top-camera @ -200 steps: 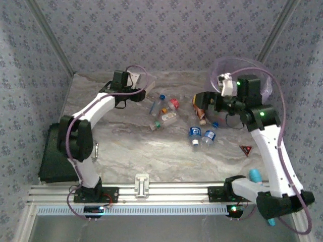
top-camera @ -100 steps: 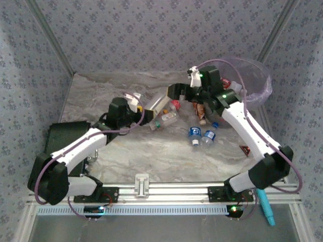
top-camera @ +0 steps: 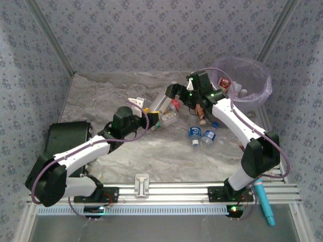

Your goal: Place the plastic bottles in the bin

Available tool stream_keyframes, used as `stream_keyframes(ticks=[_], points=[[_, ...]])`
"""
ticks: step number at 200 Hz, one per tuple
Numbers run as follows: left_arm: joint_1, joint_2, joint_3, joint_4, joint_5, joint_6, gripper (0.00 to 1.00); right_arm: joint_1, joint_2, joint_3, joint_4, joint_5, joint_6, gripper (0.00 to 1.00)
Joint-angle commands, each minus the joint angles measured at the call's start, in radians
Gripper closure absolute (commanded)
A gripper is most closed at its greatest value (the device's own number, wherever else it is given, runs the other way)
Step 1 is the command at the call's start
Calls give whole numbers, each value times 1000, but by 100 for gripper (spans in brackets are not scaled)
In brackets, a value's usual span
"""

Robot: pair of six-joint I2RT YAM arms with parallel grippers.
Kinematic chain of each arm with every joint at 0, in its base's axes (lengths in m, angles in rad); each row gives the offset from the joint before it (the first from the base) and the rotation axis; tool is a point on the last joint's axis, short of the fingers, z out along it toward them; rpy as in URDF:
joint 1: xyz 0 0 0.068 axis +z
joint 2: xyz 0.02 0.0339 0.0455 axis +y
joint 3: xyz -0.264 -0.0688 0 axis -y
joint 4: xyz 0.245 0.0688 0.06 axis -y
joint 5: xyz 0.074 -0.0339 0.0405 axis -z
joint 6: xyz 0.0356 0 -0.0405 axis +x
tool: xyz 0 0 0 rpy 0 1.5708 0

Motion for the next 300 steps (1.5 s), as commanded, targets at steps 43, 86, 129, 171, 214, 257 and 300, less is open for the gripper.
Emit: stream_keyframes(ticks=[43,86,129,171,214,257,300], points=[[-36,5,3,121,-15,0,41,-32,80,-34,235,-123,138,8],[-40,9,3,111,-20,3,41,-42,52,-59,272,-103,131,33],[-45,22,17,113,-20,-8,37,-47,20,-43,252,-99,98,44],[-62,20,39,104,-14,-26,9,-83,-21,9,197,-102,16,47],[-69,-83,-18,44,-42,-39,0,-193,-60,264,-35,-117,-206,52],[-68,-182,-85,-26,-91,-35,0,-361,-118,469,-195,-38,-383,56],[-67,-199,-93,-39,-113,-27,0,-507,-166,520,-224,210,-496,59]])
